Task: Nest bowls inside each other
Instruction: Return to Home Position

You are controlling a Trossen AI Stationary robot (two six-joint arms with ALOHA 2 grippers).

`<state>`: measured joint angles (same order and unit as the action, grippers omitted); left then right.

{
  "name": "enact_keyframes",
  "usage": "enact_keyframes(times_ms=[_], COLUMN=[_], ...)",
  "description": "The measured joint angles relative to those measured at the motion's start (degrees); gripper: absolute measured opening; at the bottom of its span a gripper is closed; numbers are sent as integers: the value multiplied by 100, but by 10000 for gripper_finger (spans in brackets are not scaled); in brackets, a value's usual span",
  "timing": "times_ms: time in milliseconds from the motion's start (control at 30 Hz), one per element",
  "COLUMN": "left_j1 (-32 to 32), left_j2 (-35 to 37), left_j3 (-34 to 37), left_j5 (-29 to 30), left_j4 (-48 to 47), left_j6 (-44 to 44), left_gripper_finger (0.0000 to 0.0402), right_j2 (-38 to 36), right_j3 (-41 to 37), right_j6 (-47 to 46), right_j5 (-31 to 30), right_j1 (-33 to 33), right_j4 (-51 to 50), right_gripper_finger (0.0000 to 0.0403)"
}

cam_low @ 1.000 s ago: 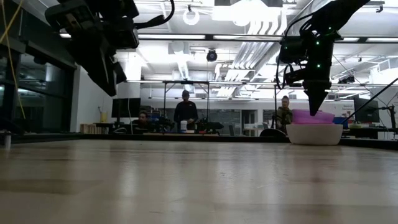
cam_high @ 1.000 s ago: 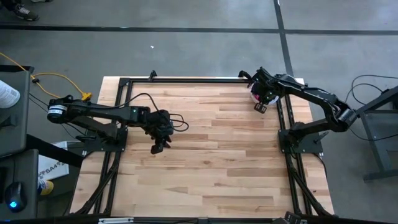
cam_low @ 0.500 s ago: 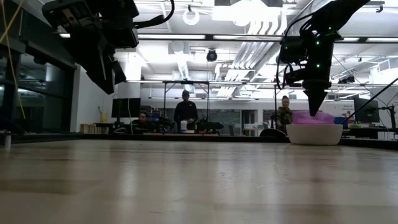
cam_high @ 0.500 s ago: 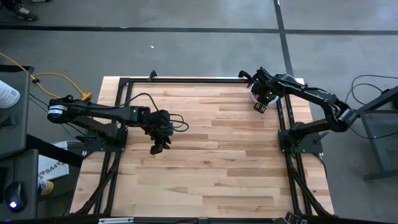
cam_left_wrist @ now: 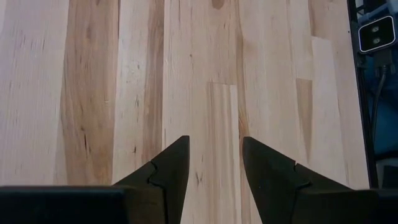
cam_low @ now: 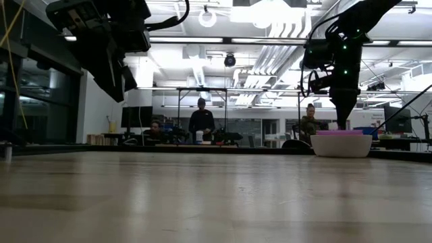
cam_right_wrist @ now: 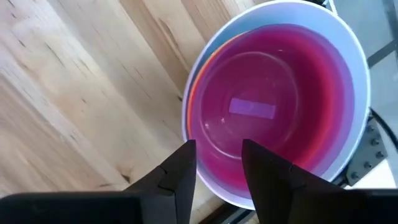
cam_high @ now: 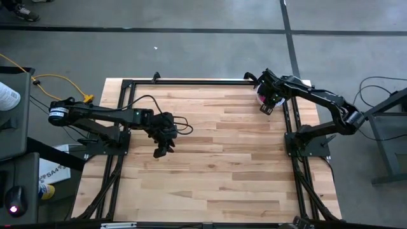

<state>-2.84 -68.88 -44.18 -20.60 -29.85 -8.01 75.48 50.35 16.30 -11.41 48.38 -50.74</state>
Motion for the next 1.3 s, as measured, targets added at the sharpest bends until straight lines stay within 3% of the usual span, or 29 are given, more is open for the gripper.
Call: enact_keyframes(times_ms=[267,600,967,1300], left_j1=[-1,-12,-12,-12], left_j2=[0,0,0,0], left_j3=[0,0,0,0], left_j5=[0,5,8,151], left_j4=[21,349,578,598], left_j6=[19,66,-317,-1473], left_gripper_finger=[150,150,150,150], right_j2=[-20,-61,-61,-61], right_j3=[0,0,0,1], right_j6=[-300,-1252,-2552,-3635], right_j5=[225,339,454,725], right_j1=[-420,-1973,-3416,-4340], right_j4=[-7,140,2097,3444], right_gripper_finger=[122,121,121,121])
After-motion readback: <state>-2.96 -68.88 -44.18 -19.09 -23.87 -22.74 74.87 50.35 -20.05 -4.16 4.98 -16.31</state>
